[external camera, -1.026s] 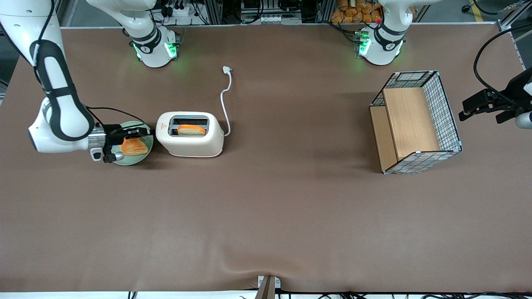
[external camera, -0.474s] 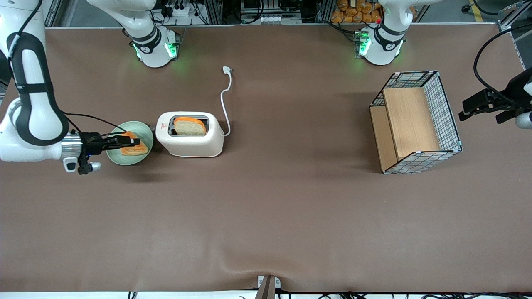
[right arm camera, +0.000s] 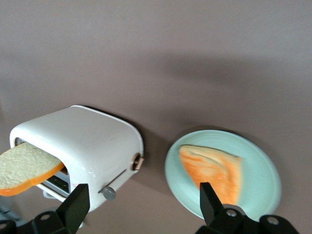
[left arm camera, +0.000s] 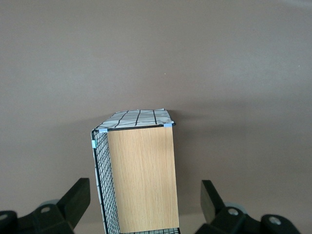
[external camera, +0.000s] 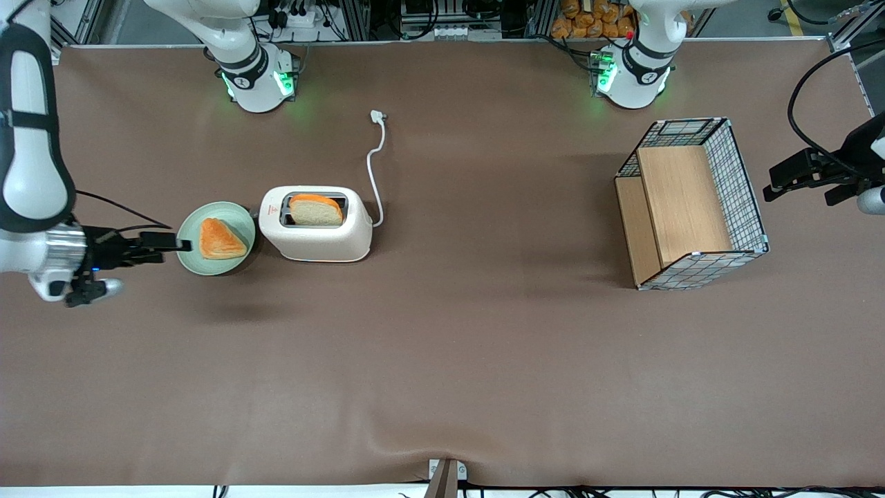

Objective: Press toaster button with right arm
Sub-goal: 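Lift the right gripper off the lever and pull it back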

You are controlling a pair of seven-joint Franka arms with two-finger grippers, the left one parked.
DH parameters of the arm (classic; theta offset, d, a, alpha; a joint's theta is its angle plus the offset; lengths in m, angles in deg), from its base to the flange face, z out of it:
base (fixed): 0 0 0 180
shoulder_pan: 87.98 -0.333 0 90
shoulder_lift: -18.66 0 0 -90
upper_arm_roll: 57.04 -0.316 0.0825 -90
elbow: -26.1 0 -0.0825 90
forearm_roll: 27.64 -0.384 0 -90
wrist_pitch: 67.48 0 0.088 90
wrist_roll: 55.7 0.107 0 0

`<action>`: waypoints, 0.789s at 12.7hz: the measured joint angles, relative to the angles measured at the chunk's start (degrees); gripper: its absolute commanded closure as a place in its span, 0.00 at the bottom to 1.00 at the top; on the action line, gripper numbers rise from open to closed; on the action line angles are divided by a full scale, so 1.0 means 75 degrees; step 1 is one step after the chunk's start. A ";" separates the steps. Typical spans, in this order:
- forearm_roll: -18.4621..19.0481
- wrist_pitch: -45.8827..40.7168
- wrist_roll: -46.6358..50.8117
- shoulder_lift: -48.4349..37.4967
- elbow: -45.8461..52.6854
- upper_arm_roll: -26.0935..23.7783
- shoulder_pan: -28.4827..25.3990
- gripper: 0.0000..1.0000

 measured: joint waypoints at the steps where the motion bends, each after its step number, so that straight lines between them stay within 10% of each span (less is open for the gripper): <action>1: 0.0376 -0.0027 0.0160 -0.0211 0.0153 -0.0022 -0.0028 0.00; 10: 0.2179 -0.0645 0.1727 -0.2218 0.0237 -0.0075 -0.0292 0.00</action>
